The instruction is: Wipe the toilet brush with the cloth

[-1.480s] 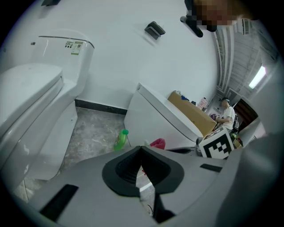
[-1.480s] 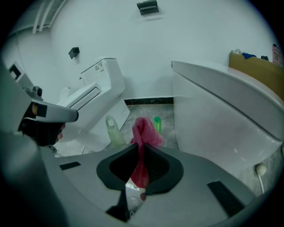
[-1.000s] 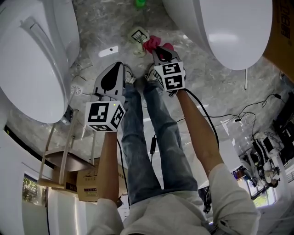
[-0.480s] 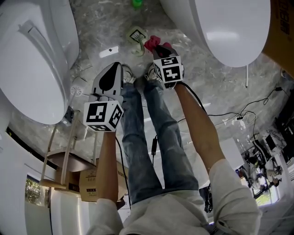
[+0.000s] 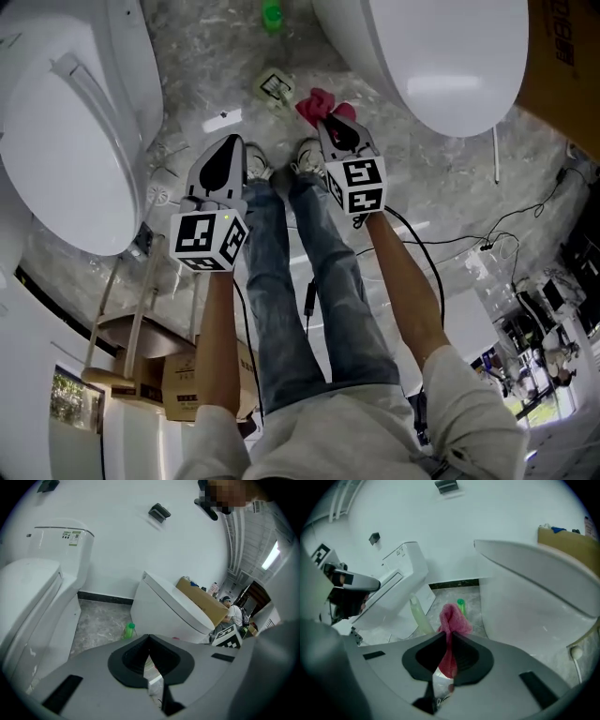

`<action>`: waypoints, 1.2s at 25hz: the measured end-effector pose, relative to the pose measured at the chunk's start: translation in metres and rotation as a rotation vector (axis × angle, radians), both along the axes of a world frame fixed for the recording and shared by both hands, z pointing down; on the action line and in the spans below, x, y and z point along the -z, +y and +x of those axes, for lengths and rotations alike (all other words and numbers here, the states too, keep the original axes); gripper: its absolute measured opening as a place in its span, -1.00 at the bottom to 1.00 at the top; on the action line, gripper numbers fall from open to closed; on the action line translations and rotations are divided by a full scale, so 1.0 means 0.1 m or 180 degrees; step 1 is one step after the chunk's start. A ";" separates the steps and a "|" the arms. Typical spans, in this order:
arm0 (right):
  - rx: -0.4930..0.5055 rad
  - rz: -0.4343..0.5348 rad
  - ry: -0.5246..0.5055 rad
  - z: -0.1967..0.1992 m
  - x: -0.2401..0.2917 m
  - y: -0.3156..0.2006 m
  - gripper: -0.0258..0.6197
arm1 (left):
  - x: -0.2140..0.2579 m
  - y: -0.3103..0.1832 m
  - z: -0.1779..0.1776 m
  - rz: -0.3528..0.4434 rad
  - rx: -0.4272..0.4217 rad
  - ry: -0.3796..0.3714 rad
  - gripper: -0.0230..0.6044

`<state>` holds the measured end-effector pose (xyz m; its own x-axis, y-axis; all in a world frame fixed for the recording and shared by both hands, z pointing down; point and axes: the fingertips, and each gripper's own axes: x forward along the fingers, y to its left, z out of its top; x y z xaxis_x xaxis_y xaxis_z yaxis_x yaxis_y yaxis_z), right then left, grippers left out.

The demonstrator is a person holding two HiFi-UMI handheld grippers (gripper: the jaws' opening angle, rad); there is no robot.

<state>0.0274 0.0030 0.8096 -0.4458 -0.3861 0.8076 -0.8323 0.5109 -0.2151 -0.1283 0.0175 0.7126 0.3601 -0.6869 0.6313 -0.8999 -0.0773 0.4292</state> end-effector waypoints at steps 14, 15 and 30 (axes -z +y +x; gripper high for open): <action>-0.0152 0.0645 -0.0428 -0.03 1.58 -0.21 -0.73 | 0.75 -0.18 0.08 0.0211 -0.0096 -0.0102 -0.86; -0.0156 0.0692 -0.0443 -0.02 1.69 -0.25 -0.73 | 0.82 -0.20 0.09 0.0234 -0.0107 -0.0111 -0.86; -0.0324 0.1291 -0.0498 0.26 3.10 -0.89 -0.73 | 2.11 -0.78 0.02 0.0790 -0.0107 -0.0341 -0.86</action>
<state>0.0533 -0.0864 0.4996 -0.4939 -0.7059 0.5078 -0.8561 0.4971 -0.1416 -0.1265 -0.0606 0.5013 0.3255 -0.8142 0.4808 -0.9343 -0.1988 0.2959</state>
